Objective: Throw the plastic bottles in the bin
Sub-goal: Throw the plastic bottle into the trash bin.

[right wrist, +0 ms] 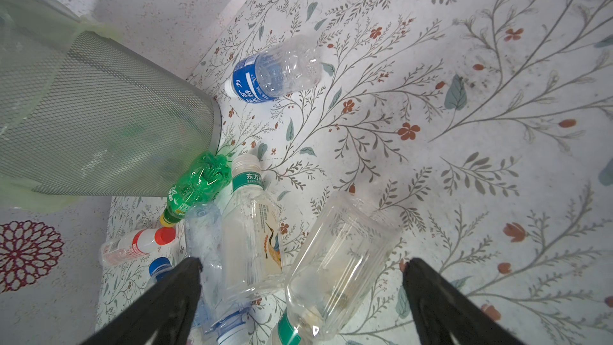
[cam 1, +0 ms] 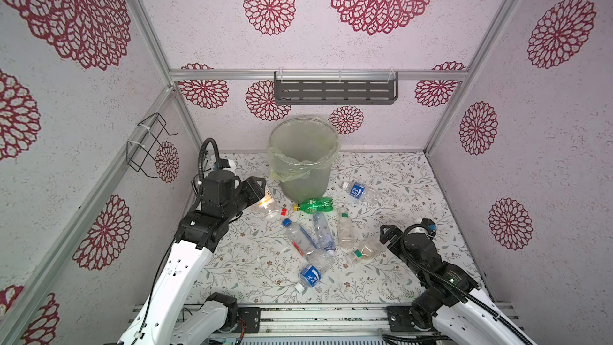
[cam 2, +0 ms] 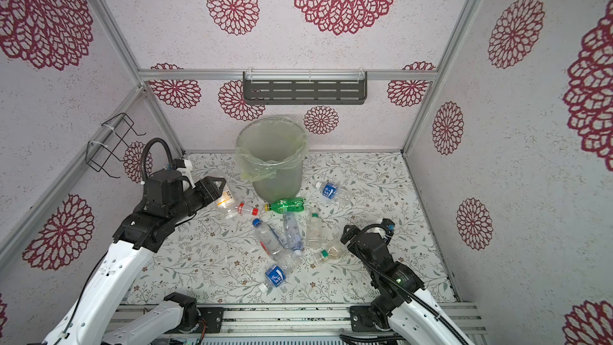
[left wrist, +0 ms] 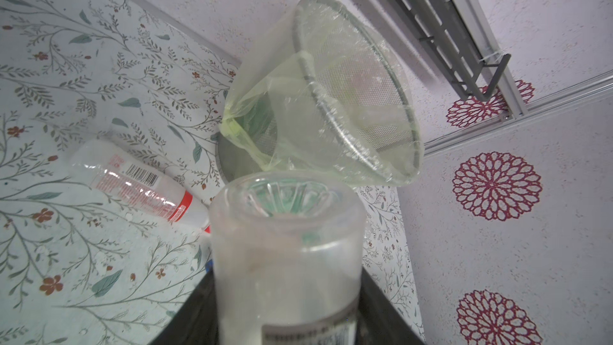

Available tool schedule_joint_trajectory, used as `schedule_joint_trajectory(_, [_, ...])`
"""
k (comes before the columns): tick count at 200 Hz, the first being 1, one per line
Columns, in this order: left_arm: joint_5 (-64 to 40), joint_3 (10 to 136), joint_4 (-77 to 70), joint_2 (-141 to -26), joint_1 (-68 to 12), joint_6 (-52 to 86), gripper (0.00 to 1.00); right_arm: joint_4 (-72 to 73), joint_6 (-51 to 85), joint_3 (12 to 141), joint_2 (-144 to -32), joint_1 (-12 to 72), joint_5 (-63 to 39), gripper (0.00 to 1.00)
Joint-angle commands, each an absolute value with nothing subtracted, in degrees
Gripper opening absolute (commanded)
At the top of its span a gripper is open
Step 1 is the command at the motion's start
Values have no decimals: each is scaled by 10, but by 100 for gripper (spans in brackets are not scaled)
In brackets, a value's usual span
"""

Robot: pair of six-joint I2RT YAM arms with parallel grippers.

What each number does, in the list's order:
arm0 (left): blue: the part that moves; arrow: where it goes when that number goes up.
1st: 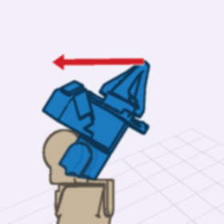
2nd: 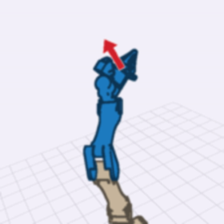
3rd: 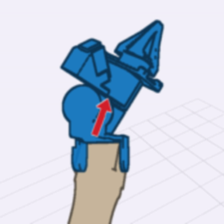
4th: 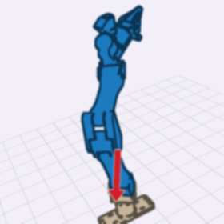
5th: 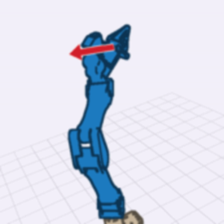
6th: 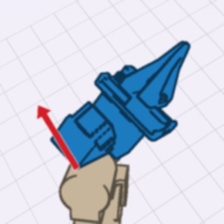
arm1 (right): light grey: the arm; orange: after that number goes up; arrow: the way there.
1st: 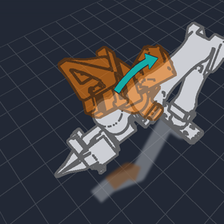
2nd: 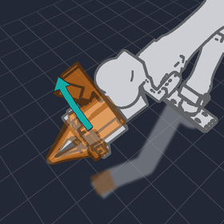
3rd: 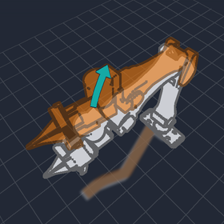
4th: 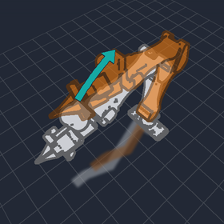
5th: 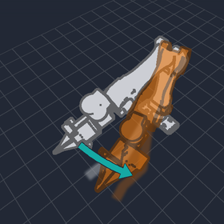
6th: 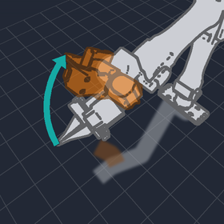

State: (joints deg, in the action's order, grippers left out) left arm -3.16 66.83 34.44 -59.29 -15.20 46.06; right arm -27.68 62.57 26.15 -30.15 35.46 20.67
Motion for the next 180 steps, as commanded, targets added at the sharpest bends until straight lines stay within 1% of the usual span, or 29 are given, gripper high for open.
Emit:
schedule_joint_trajectory(1, [-34,747,325,-652,-148,447,38,-269,625,259,-296,356,225,99])
schedule_joint_trajectory(19, [-39,846,309,-733,-148,449,38,-270,628,255,-290,356,224,99])
schedule_joint_trajectory(35, [-40,956,297,-831,-149,456,38,-269,633,249,-285,356,227,99])
schedule_joint_trajectory(38, [-41,981,298,-852,-149,457,39,-268,634,248,-284,356,226,99])
schedule_joint_trajectory(41, [-42,1003,302,-873,-148,458,41,-267,635,246,-283,356,227,99])
schedule_joint_trajectory(45, [-48,1036,307,-901,-149,461,46,-266,637,246,-282,356,226,99])
schedule_joint_trajectory(52, [-63,1096,323,-944,-147,464,59,-265,639,245,-280,355,225,99])
schedule_joint_trajectory(57, [-68,1140,343,-973,-144,468,72,-265,639,246,-280,355,224,99])
schedule_joint_trajectory(59, [-71,1157,351,-980,-143,470,81,-266,639,246,-279,355,223,99])
schedule_joint_trajectory(60, [-72,1165,355,-985,-142,470,83,-266,639,246,-279,355,223,99])
schedule_joint_trajectory(64, [-74,1194,368,-998,-141,470,99,-267,639,248,-278,355,223,99])
schedule_joint_trajectory(68, [-77,1217,377,-1013,-141,468,98,-268,639,249,-277,355,222,99])
schedule_joint_trajectory(82, [-71,1258,389,-1024,-141,459,97,-279,639,255,-271,354,221,99])
schedule_joint_trajectory(102, [-71,1236,369,-985,-139,451,97,-295,639,259,-260,354,225,99])
schedule_joint_trajectory(139, [-92,1129,359,-892,-133,434,97,-308,644,258,-245,354,226,99])
schedule_joint_trajectory(180, [-117,975,343,-783,-120,426,97,-340,656,277,-271,355,221,99])
